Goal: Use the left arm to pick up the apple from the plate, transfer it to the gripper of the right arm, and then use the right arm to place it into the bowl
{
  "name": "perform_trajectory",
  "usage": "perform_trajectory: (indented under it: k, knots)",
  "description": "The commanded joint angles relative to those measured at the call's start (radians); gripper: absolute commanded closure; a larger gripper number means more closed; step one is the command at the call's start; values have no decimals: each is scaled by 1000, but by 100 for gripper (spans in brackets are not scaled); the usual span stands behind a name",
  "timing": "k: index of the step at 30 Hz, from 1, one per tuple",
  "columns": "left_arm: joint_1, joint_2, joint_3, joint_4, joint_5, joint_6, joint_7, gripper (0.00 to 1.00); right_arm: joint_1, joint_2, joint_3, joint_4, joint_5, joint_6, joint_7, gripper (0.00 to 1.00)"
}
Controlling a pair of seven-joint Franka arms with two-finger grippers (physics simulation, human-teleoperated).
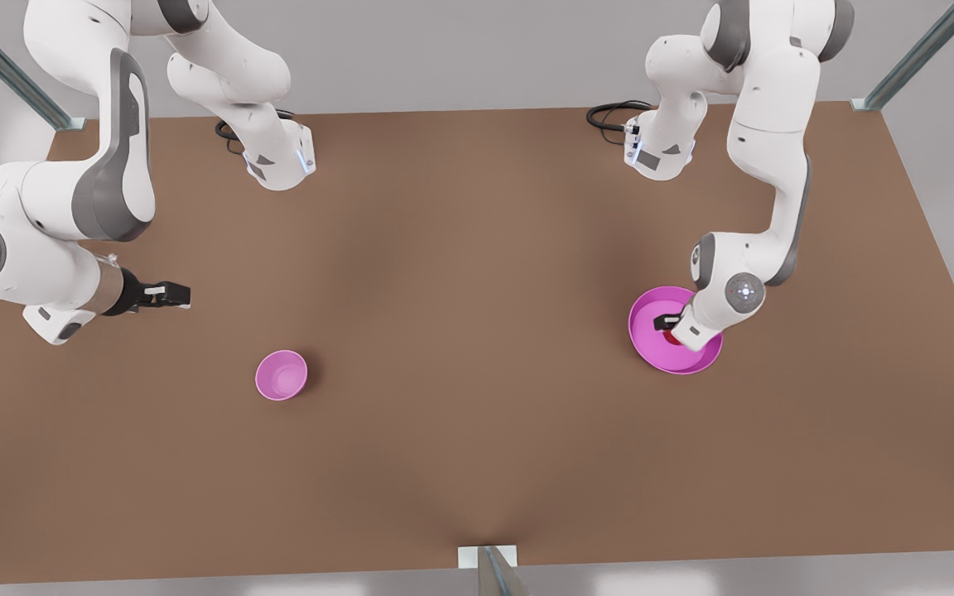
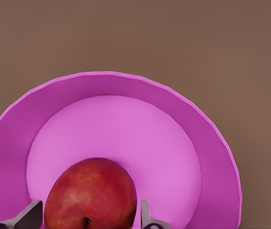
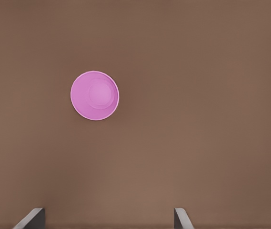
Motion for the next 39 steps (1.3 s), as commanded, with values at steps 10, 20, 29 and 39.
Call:
perform_trajectory:
  k: [10,20,29,39]
  knots:
    - [-3,4,0,-10,-4,17,5,0,1,-1,0,-5,1,-1,-11,0]
    - [-1,9,0,-9,-6,17,4,13,7,-1,0,-6,1,-2,-16,0]
    - [10,-8,-5,5,-4,27,7,23,10,-3,0,-14,1,-4,-16,0]
    - [-61,-118,-43,345,-392,-581,-25,23,21,72,2,46,42,11,-19,0]
